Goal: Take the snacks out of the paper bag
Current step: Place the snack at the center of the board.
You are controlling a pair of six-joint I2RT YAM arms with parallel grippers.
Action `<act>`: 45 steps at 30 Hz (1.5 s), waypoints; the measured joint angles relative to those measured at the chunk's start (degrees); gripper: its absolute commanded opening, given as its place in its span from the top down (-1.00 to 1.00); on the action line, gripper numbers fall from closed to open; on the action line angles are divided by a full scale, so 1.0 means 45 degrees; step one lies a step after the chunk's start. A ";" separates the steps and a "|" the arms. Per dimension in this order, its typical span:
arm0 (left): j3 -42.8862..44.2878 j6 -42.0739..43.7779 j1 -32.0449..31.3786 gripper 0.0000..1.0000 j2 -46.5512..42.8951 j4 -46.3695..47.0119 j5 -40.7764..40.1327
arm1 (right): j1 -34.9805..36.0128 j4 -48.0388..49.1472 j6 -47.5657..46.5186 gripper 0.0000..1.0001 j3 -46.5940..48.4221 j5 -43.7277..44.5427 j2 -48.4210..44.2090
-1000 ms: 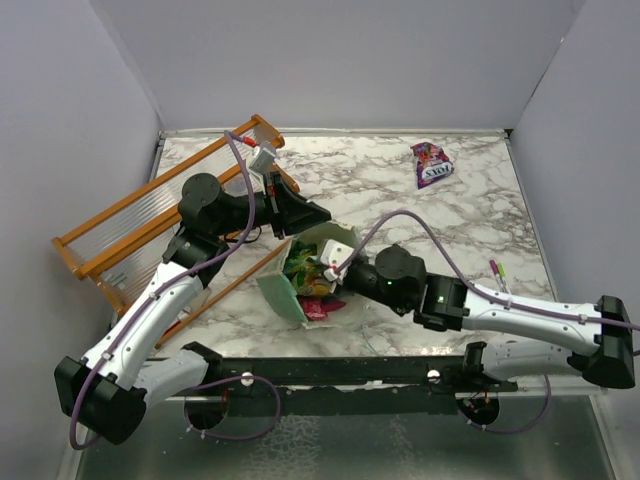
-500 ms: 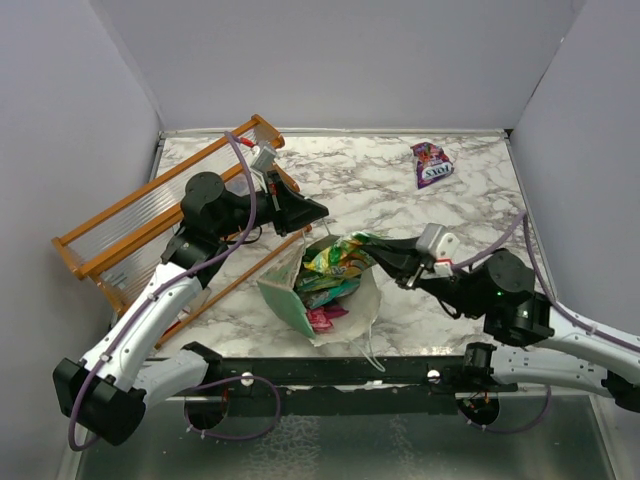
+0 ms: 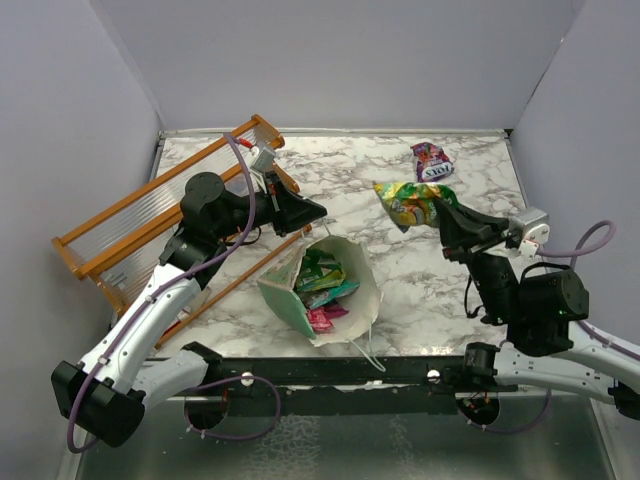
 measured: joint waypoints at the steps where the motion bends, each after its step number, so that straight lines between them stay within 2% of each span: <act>1: 0.0000 0.0005 0.0000 1.00 0.0000 -0.0024 -0.0005 | -0.0029 0.0559 -0.0335 0.95 -0.0243 0.0772 0.0019; 4: 0.0000 0.0039 0.0000 1.00 -0.0010 -0.0087 -0.0005 | -0.0034 0.3191 -0.1860 0.95 -0.1394 0.2958 0.0141; 7: 0.0000 0.0083 0.0000 1.00 -0.0049 -0.0117 -0.0015 | -0.0034 0.5455 -0.3342 0.95 -0.2229 0.4235 0.0447; 12: 0.0000 0.0121 0.0000 1.00 -0.0068 -0.0121 -0.0029 | -0.0175 0.8310 -0.5411 0.95 -0.3036 0.5149 0.1413; 16: 0.0000 0.0131 0.0000 1.00 -0.0068 -0.0121 -0.0034 | -0.0831 0.9015 -0.5153 0.95 -0.3764 0.5552 0.2550; 18: 0.0000 0.0131 0.0000 1.00 -0.0073 -0.0121 -0.0034 | -0.1438 0.7932 -0.3604 0.95 -0.4090 0.5644 0.3036; 19: 0.0000 0.0131 0.0000 1.00 -0.0078 -0.0126 -0.0034 | -0.1744 0.6339 -0.1540 0.95 -0.4158 0.5571 0.3196; 21: 0.0000 0.0131 0.0000 1.00 -0.0092 -0.0141 -0.0034 | -0.2458 0.5421 -0.0306 0.95 -0.4158 0.5479 0.3521; 27: 0.0000 0.0131 0.0000 1.00 -0.0160 -0.0214 -0.0073 | -0.5416 0.2463 0.6319 0.95 -0.3920 0.4488 0.5751; 30: 0.0000 0.0126 0.0000 1.00 -0.0165 -0.0209 -0.0078 | -0.6921 0.0364 1.0380 0.95 -0.2647 0.4065 0.7941; 34: 0.0000 0.0029 0.0000 1.00 -0.0165 -0.0199 -0.0078 | -0.8398 -0.1073 1.4183 0.95 -0.0801 0.3342 1.0569; 40: 0.0000 -0.0151 0.0000 1.00 -0.0160 -0.0170 -0.0068 | -0.9831 -0.1734 1.7597 0.95 0.2453 0.2540 1.4071; 45: -0.0005 -0.0296 0.0000 1.00 -0.0165 -0.0131 -0.0073 | -1.0846 -0.1622 1.9210 0.95 0.5003 0.1841 1.6466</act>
